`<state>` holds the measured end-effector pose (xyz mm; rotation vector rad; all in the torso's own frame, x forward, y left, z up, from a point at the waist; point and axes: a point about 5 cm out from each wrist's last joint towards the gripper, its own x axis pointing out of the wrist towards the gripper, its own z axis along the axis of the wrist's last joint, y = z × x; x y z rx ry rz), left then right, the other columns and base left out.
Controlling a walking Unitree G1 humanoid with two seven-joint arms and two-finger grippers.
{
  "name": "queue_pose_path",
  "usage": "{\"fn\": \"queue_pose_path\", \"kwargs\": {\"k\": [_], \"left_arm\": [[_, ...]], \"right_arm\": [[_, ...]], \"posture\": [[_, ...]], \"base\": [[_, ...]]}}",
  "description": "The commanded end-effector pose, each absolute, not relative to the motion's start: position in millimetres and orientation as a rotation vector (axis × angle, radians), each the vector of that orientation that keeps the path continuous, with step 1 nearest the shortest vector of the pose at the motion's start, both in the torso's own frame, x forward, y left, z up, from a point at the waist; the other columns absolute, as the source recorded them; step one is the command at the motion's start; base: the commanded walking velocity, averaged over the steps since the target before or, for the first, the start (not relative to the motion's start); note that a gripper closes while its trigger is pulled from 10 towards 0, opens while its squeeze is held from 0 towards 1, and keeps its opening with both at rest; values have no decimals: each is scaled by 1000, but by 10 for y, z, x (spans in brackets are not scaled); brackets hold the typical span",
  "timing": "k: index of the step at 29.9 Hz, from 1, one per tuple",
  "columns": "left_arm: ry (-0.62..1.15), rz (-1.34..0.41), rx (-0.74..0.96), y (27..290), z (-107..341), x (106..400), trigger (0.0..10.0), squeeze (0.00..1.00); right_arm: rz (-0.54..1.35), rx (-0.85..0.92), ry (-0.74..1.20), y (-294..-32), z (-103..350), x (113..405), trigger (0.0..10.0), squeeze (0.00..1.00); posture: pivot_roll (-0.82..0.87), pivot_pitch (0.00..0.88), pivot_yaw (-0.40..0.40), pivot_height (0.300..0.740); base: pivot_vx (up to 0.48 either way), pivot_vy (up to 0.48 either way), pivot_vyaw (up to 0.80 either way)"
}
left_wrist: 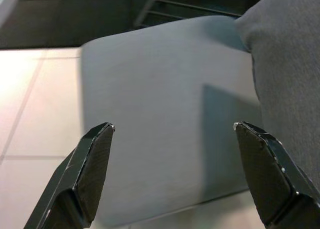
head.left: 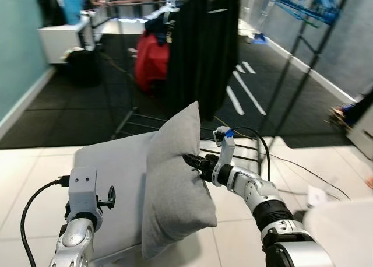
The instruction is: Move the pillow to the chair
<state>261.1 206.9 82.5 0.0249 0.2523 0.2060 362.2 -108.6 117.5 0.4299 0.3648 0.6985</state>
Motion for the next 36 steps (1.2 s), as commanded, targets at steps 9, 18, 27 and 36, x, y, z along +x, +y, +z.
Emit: {"fn": "queue_pose_path", "kwargs": {"k": [9,18,27,36], "left_arm": [[236,178,66,2012,815,2605,10000,0],[225,183,58,2022,828,2618,10000,0],[214,172,56,2005,843,2635,10000,0],[200,158,50,1977,848,2635,10000,0]], "right_arm": [[599,420,264,-1227,1341,3692,10000,0],[521,410,245,-1347,1379,3736,10000,0],[500,405,242,-1339,1394,3745,10000,0],[509,387,250,-1256,1369,3706,10000,0]], "posture": [[-168,28,-37,701],[-174,28,-37,701],[-176,24,-39,701],[-179,18,-39,701]], "base": [[0,0,-673],[0,0,-675],[0,0,-674],[0,0,-675]]}}
